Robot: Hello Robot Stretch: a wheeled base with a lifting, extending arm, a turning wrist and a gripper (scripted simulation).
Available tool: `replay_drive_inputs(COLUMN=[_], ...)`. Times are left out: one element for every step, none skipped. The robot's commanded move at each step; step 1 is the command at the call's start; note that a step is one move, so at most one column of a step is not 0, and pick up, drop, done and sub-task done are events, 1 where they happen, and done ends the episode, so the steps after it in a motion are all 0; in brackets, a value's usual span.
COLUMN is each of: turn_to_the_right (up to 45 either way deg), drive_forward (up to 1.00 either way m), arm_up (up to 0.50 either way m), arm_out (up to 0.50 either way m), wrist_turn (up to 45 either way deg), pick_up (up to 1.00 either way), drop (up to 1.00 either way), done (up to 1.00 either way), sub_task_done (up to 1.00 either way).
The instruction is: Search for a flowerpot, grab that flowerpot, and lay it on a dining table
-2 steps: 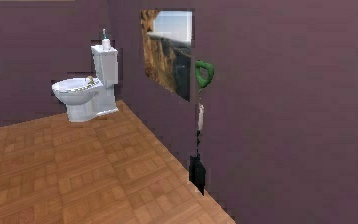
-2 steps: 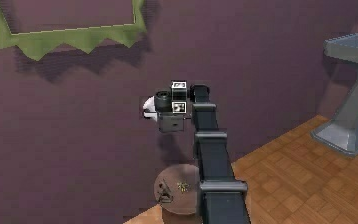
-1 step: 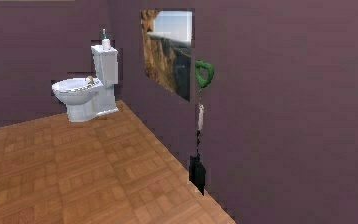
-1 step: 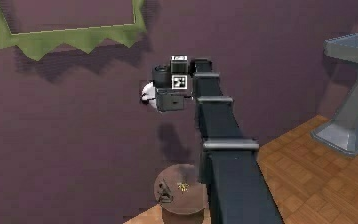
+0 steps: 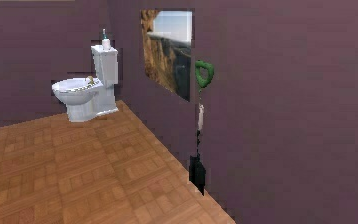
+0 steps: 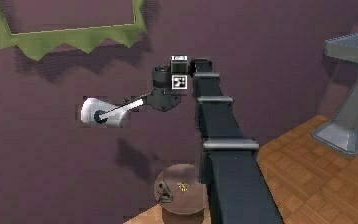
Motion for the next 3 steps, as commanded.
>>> replay_drive_inputs(turn_to_the_right=[0.0, 0.0, 0.0], drive_forward=[0.00, 0.00, 0.00], arm_up=[0.00, 0.00, 0.00], arm_out=[0.00, 0.00, -0.30], wrist_turn=[-45.0, -30.0, 0.0], pick_up=[0.00, 0.00, 0.00], drop=[0.00, 0.00, 0.00], done=[0.00, 0.00, 0.00], sub_task_done=[0.00, 0.00, 0.00])
